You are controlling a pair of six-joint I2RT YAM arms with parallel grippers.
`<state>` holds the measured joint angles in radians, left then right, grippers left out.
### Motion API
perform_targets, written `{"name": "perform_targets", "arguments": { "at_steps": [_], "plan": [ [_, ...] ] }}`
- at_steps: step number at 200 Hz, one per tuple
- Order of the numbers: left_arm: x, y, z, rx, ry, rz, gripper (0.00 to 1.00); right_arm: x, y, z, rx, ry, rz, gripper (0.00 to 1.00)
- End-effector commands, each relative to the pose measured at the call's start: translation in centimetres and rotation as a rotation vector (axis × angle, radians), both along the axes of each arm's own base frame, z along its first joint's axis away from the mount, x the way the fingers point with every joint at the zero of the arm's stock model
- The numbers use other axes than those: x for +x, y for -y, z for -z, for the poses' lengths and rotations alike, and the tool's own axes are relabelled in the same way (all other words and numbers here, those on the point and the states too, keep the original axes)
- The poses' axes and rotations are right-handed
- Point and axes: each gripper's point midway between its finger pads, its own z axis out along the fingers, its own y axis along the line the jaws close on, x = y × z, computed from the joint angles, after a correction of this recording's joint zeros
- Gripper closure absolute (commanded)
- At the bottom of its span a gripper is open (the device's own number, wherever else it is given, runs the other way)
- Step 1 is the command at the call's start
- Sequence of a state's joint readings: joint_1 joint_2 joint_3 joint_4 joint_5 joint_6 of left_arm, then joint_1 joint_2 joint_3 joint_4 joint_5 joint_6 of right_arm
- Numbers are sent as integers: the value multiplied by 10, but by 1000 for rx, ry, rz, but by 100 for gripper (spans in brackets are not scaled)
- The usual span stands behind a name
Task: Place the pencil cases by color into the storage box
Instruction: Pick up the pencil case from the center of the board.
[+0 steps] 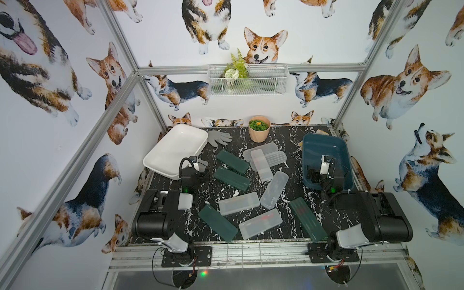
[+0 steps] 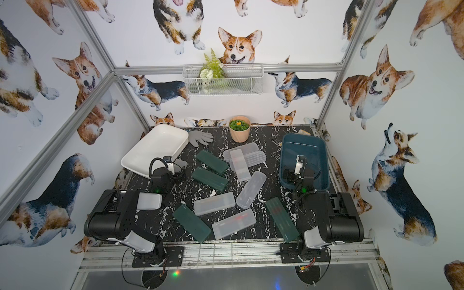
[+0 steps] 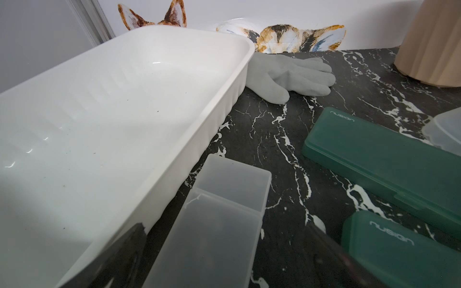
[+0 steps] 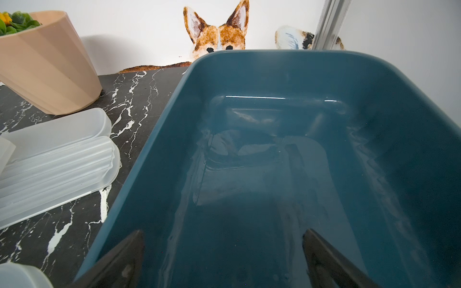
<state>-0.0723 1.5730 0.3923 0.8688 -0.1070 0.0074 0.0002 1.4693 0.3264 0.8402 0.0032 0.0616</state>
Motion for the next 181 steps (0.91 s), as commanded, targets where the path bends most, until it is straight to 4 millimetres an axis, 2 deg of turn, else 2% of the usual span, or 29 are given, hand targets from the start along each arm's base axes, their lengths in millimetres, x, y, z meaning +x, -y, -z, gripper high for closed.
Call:
{"name": "perform_targets", "arguments": {
  "at_steps": [1,181],
  "plan": [
    [3,0,-10,9,41,4,0,1,0,-4,-4,18,-1,0],
    [5,-1,-8,-9,29,13,0,2,1,-2,4,-16,10,0]
  ]
}}
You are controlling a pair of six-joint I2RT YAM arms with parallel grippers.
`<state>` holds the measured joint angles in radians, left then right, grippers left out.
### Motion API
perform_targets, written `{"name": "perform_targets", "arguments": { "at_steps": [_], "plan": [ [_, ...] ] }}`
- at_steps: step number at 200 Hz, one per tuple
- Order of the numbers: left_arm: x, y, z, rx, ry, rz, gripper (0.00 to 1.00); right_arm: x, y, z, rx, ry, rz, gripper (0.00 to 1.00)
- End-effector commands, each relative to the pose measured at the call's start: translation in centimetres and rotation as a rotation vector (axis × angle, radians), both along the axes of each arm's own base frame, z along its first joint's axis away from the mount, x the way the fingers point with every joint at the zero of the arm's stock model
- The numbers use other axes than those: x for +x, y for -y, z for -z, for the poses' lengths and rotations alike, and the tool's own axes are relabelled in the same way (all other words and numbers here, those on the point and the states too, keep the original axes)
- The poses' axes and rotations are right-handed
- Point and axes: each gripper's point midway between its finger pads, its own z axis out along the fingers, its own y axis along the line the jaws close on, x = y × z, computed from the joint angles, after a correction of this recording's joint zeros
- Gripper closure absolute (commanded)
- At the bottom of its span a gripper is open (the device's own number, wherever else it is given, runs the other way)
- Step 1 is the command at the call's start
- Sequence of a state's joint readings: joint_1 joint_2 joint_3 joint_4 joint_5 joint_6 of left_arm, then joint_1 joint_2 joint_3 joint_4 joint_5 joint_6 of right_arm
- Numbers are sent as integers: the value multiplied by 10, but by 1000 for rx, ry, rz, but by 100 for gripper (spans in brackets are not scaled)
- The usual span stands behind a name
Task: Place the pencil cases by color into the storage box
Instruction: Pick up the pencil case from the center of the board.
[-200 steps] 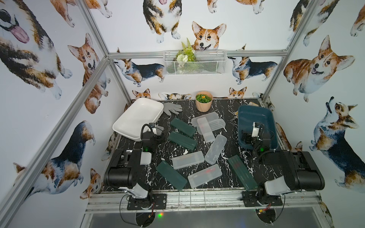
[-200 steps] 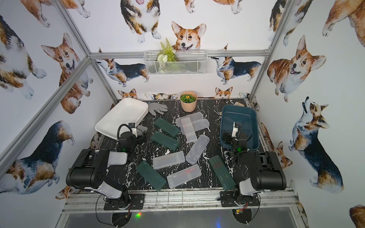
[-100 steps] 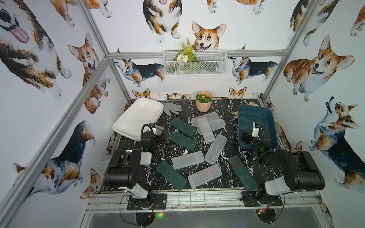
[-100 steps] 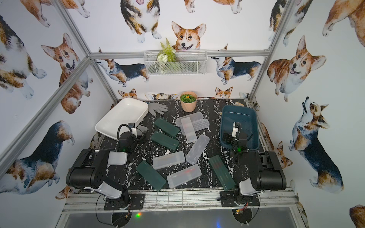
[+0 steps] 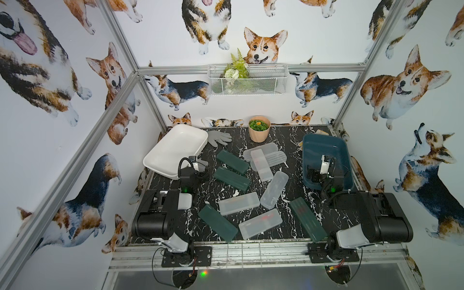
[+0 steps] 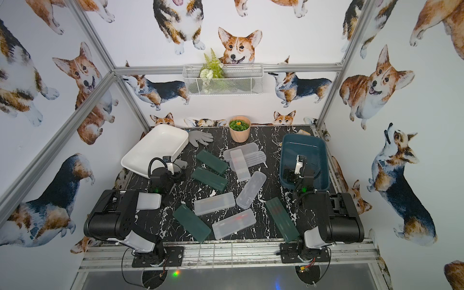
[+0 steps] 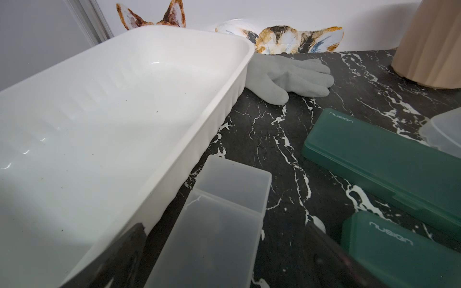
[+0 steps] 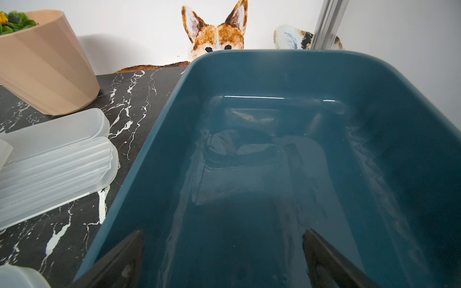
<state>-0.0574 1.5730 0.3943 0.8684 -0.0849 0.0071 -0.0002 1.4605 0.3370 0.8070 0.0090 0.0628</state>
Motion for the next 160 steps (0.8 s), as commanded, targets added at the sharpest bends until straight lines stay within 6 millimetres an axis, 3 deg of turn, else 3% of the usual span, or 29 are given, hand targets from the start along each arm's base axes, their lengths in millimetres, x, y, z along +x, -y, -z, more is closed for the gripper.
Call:
{"name": "perform_targets", "arguments": {
  "at_steps": [1,68,98,124,160],
  "plan": [
    [5,1,-8,0,29,8,0,2,0,-3,5,-2,4,0],
    [4,1,-9,1,29,6,1,2,0,-6,14,-23,4,0],
    [11,-9,-21,6,-50,-54,2,4,9,-24,17,-36,62,0],
    [14,-12,-29,1,-120,-82,2,-9,18,-32,33,-117,130,0],
    [13,-9,-48,-64,-174,-101,1,-22,26,-62,73,-141,207,0]
  ]
}}
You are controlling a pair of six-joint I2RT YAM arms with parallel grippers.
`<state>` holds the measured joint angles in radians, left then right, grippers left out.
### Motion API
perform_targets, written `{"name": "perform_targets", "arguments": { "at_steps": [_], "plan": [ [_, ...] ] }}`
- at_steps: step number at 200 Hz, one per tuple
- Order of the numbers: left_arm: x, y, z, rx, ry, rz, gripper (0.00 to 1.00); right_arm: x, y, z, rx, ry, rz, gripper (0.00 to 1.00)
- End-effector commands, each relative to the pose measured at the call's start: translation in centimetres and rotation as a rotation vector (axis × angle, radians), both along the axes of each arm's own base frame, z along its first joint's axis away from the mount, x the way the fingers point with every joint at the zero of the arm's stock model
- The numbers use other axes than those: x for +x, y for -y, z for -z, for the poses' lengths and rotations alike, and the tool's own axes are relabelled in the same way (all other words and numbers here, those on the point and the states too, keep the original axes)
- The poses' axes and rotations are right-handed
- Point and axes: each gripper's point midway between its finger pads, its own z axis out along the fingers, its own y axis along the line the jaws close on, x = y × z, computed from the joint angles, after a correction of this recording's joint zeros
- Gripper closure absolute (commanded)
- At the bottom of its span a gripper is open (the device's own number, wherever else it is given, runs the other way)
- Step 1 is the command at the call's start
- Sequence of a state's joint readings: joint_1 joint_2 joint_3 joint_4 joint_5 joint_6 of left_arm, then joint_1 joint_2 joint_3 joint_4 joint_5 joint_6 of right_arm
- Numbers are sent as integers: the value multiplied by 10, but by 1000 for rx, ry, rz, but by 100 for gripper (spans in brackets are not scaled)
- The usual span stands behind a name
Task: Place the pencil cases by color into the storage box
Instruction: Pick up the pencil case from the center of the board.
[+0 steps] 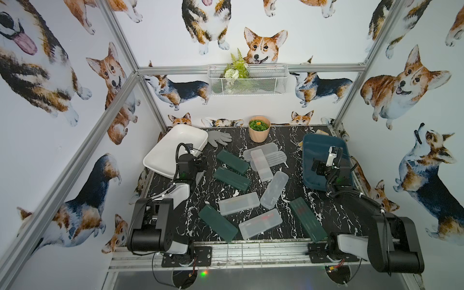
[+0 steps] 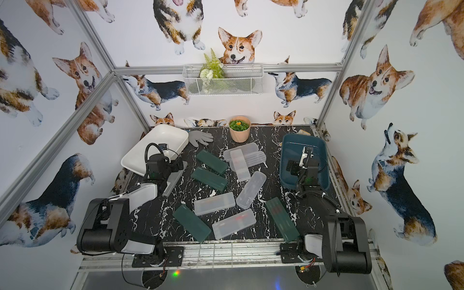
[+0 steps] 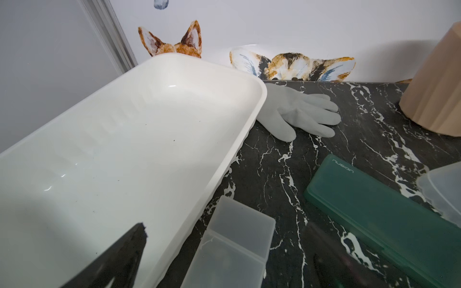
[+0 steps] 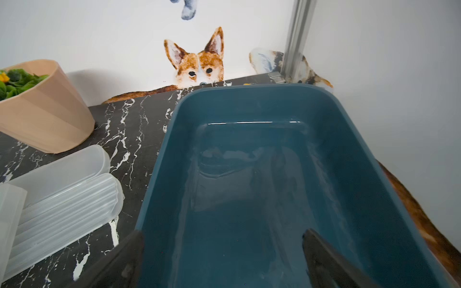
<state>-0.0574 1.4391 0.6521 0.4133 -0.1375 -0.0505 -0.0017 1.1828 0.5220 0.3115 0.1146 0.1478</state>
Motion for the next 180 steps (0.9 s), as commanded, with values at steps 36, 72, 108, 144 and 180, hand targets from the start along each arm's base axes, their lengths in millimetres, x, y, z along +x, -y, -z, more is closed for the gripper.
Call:
{"name": "perform_targets", "arguments": {
  "at_steps": [36,72,108,144,180],
  "plan": [
    [-15,13,-20,-74,-131,-10,1,-24,-1,-25,139,-146,88,0],
    [-25,39,-42,-106,-176,17,1,-24,-51,-46,135,-214,-57,0],
    [-44,60,-42,-116,-313,30,0,-15,-129,-50,122,-296,-222,0],
    [-63,73,-36,-117,-434,53,0,-9,-201,-34,64,-407,-363,0],
    [-78,84,-35,-131,-513,95,0,-1,-248,-15,10,-507,-448,0]
  ]
}}
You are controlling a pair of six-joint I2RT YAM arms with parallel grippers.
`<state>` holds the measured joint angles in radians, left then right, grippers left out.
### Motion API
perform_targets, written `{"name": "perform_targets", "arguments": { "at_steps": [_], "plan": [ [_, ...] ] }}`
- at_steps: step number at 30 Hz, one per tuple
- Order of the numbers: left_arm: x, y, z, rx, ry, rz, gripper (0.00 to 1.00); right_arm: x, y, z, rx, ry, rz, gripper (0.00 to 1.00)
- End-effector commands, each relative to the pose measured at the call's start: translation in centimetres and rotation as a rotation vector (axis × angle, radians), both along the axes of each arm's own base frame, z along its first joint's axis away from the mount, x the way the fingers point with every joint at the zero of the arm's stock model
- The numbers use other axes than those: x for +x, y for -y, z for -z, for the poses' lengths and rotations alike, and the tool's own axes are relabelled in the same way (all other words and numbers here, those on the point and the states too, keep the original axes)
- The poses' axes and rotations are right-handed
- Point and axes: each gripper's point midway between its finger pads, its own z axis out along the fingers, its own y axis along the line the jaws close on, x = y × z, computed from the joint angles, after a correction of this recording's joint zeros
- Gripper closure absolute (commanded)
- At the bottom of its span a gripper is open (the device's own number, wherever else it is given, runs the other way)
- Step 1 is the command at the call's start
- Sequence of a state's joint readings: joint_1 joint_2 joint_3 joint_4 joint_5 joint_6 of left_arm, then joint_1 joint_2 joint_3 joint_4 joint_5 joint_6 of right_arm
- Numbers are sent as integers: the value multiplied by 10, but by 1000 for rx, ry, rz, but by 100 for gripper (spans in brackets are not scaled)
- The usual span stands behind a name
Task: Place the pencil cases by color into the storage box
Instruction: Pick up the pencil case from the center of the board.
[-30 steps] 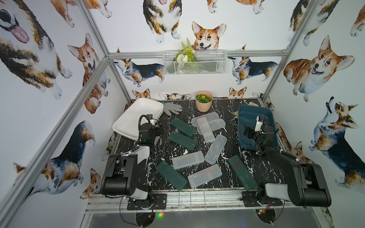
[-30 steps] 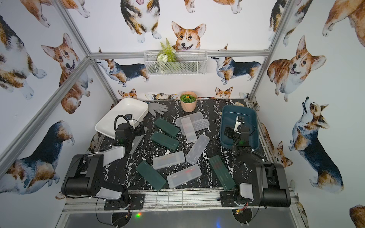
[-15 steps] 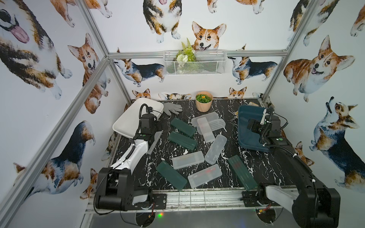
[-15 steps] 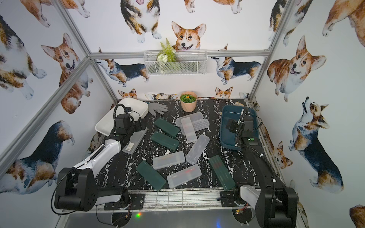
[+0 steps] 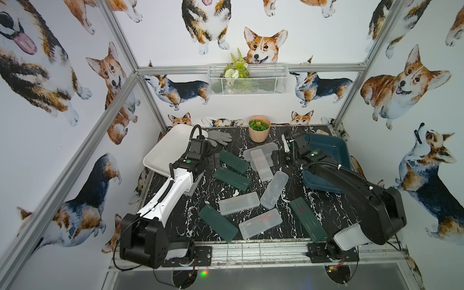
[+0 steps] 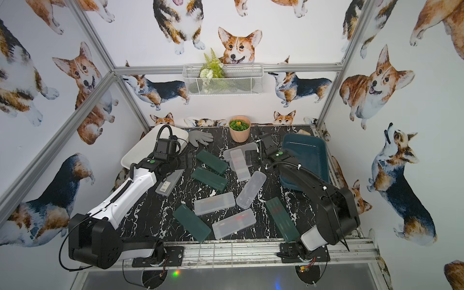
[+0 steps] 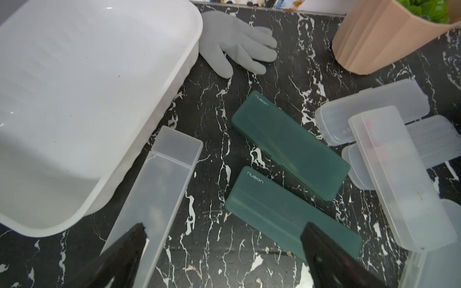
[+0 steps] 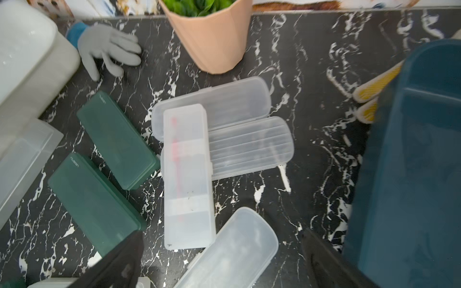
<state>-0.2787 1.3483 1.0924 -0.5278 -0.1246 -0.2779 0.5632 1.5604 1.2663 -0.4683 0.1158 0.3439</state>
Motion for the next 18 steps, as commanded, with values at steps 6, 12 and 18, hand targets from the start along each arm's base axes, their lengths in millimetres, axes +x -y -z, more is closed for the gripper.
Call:
{"name": "perform_targets", "arguments": {
  "at_steps": [6,12,18],
  "plan": [
    [-31,6,12,-11,-158,30,0,1,-38,28,-74,-139,-70,0],
    [-36,8,16,-25,-191,35,0,7,-55,48,-101,-191,-120,0],
    [-40,14,22,-50,-222,40,0,13,-69,73,-139,-252,-173,0]
  ]
}}
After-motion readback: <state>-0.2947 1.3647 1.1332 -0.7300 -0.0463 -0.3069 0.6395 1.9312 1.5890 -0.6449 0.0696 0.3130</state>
